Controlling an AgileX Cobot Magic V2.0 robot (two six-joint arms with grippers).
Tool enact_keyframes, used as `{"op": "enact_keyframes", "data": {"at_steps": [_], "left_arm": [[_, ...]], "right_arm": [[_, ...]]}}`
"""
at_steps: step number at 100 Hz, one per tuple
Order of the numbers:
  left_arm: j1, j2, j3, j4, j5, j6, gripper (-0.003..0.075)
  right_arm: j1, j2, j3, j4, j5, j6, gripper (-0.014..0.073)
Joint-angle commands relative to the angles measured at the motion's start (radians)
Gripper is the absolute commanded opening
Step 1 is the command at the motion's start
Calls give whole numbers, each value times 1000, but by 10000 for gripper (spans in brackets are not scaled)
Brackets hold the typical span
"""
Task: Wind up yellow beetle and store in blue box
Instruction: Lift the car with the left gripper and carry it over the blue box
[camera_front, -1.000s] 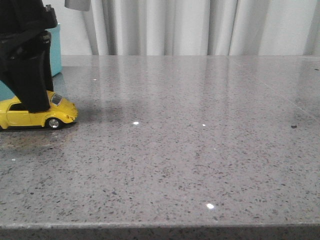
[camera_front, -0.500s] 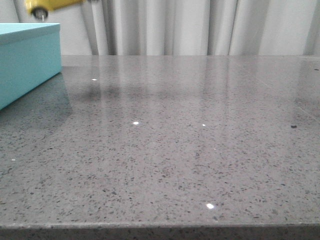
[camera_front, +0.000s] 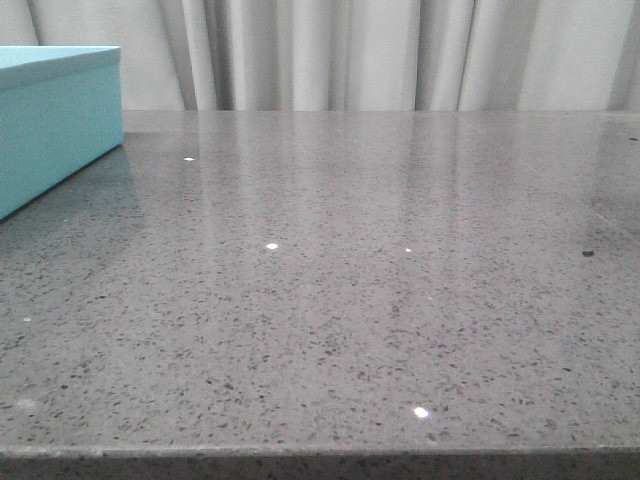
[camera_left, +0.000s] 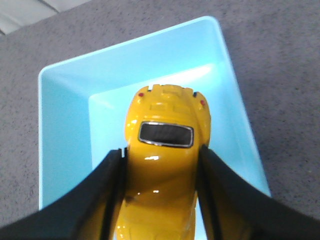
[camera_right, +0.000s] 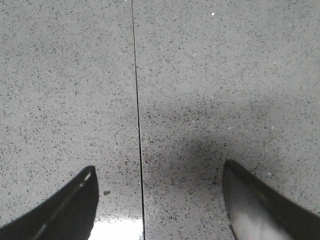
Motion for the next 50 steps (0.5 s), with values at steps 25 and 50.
{"op": "enact_keyframes", "data": {"at_steps": [25,50], "left_arm": [[212,-18,50,-114,0,-19,118],[231,83,82,-193,-5,-19,118]], "right_arm": [[0,-25,-23,-22,-53,-8,519],[0,-25,-23,-22,-58,-8,519]]}}
